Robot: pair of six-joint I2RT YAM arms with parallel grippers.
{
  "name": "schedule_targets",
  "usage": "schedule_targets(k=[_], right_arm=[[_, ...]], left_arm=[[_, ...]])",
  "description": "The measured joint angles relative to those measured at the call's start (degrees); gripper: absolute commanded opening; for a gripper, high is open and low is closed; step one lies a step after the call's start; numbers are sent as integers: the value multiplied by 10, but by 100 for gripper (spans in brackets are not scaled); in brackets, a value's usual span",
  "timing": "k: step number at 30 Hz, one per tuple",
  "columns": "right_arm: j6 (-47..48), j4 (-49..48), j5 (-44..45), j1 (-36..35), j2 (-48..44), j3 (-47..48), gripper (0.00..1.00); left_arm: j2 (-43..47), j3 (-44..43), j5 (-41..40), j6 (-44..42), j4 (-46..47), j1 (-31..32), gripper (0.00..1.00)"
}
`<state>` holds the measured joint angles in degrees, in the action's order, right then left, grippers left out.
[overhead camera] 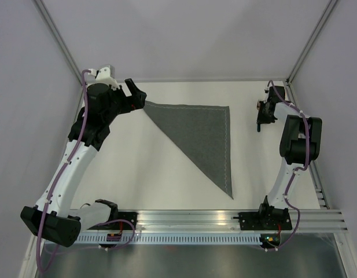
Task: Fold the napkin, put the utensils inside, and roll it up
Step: Grab a utensil with the right arm, then place the utensil onto the napkin
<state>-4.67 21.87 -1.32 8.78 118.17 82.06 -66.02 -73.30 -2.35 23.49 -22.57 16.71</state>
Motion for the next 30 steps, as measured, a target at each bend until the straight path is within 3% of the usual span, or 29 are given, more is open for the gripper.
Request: schedule_targets(k=[7, 18, 24, 30], right_arm=[[49, 33, -24, -6, -16, -3, 0], [106, 69, -54, -64, -120, -8, 0], [114, 84, -60, -151, -141, -14, 1], [103, 90, -62, -293, -144, -21, 0]], left_arm=[[0, 0, 0, 0, 0, 0, 100], [-4, 0, 0, 0, 0, 0, 100], [-11, 0, -1, 0, 0, 0, 100], [-18, -2, -2, 1, 0, 0, 100]])
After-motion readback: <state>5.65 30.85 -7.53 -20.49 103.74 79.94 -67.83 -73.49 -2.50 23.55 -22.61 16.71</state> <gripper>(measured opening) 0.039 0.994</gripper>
